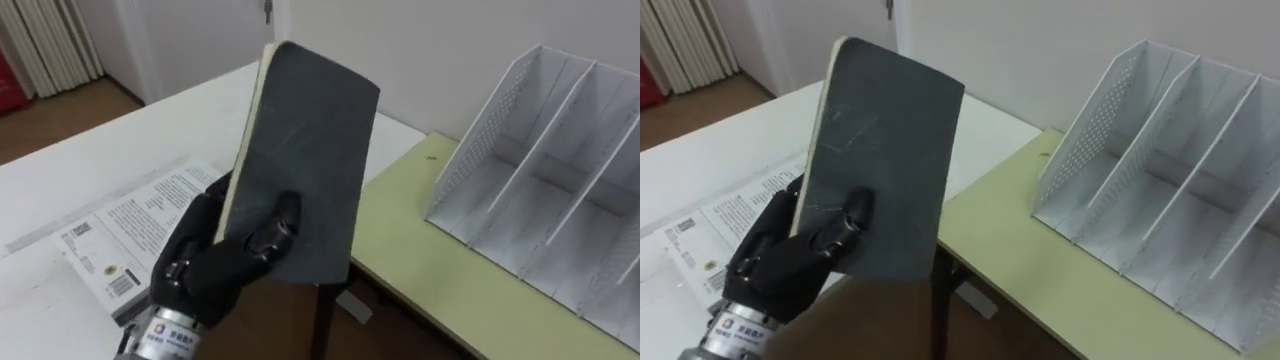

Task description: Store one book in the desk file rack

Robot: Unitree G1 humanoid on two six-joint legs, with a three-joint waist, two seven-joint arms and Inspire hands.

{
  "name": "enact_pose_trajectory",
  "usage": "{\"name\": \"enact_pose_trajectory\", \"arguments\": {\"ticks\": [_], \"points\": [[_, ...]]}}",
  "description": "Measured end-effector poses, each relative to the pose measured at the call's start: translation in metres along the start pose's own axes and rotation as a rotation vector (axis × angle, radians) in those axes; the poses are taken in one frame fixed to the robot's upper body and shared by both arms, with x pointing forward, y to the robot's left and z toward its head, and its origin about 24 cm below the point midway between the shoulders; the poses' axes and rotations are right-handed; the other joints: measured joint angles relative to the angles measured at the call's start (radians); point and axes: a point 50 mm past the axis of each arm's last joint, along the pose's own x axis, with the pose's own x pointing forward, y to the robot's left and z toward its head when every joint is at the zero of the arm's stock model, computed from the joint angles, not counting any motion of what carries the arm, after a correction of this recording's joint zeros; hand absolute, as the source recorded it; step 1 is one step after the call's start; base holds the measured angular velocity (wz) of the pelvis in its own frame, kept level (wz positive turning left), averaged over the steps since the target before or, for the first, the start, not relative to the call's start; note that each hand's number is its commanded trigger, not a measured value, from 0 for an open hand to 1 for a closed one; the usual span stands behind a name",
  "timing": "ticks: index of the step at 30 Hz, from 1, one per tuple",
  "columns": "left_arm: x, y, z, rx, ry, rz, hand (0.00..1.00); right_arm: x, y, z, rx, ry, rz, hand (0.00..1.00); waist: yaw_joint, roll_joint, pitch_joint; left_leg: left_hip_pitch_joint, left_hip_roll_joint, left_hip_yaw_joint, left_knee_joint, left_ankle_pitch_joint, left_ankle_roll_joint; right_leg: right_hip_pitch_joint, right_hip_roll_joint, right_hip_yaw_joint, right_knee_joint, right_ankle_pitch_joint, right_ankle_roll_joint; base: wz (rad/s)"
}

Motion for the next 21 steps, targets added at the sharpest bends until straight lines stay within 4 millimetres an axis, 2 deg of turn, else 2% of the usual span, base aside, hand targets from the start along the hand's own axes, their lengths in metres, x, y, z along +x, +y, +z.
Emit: {"name": "enact_pose_trajectory", "arguments": {"ticks": [3,7,10,12,17,21], "points": [[-0.005,0.006,-0.002,0.003,0.026,-0.026,1.00,0.002,0.004,0.021,0.109,-0.144,0.059,0.00,0.003,0.003,0.0011,-0.014,-0.002,-0.001,0.015,-0.005,0.000,-0.006,-0.002,0.000,0.004,0.001,0.004,0.08],[-0.007,0.013,0.000,-0.009,0.023,-0.011,1.00,-0.004,-0.005,0.033,0.169,-0.239,0.054,0.00,0.001,0.013,0.0021,-0.037,-0.002,-0.001,0.040,-0.017,0.005,-0.019,-0.003,-0.001,0.011,0.005,0.007,0.01],[-0.009,0.014,0.000,-0.039,0.004,-0.017,1.00,-0.009,-0.010,0.044,0.211,-0.322,0.056,0.00,-0.001,0.019,-0.0028,-0.038,-0.001,0.001,0.048,-0.022,0.006,-0.018,-0.004,-0.002,0.024,0.005,0.007,-0.03],[-0.010,0.017,0.000,-0.045,0.004,-0.033,1.00,-0.015,-0.018,0.051,0.245,-0.384,0.042,0.00,-0.009,0.029,-0.0097,-0.033,-0.001,-0.001,0.048,-0.022,0.006,-0.011,-0.005,-0.003,0.025,0.006,0.008,0.00],[-0.015,0.025,0.000,-0.055,0.016,-0.013,1.00,-0.024,-0.032,0.055,0.373,-0.494,-0.003,0.00,-0.022,0.037,-0.0084,-0.021,0.000,0.000,0.043,-0.022,0.006,-0.009,-0.001,0.008,0.026,0.006,0.008,-0.04],[-0.019,0.026,-0.002,-0.069,0.033,-0.031,1.00,-0.032,-0.043,0.057,0.462,-0.570,-0.040,0.00,-0.024,0.033,-0.0090,-0.023,-0.001,0.010,0.031,-0.022,0.006,-0.021,0.001,0.024,0.042,0.005,0.006,-0.14]]}}
